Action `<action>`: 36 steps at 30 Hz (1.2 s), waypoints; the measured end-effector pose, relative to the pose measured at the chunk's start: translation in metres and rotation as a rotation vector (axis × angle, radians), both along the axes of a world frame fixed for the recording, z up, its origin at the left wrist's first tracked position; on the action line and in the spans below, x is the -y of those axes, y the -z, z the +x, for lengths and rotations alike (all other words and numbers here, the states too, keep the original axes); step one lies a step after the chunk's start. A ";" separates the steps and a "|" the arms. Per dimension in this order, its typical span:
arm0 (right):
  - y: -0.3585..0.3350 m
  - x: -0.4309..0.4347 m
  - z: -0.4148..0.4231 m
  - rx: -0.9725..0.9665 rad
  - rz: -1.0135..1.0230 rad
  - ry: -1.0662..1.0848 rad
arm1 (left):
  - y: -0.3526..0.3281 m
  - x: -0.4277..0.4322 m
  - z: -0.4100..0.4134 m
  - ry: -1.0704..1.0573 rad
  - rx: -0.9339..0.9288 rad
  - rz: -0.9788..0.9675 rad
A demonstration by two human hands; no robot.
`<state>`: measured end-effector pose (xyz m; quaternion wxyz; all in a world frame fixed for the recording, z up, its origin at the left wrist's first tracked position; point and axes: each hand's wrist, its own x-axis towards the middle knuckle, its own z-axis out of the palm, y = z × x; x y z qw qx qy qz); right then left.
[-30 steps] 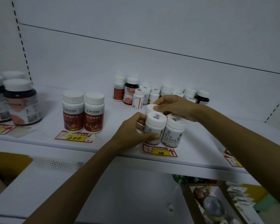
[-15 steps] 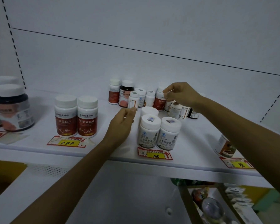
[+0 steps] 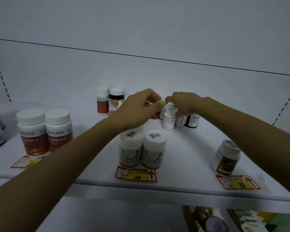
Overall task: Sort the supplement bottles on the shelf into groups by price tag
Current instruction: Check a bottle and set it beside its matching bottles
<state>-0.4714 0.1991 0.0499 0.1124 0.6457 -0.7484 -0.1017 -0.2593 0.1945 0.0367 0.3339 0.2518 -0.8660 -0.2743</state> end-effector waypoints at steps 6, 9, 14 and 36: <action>0.009 0.007 -0.013 -0.037 0.034 -0.029 | 0.003 -0.002 -0.012 -0.007 0.071 -0.003; 0.006 0.008 -0.017 -0.036 0.029 -0.051 | 0.001 -0.004 -0.018 -0.025 0.094 -0.037; -0.008 -0.003 -0.015 0.022 0.040 -0.041 | 0.000 -0.003 -0.025 -0.057 0.127 -0.055; -0.039 -0.153 0.027 1.052 -0.672 0.068 | 0.014 -0.069 -0.050 0.211 -0.173 0.121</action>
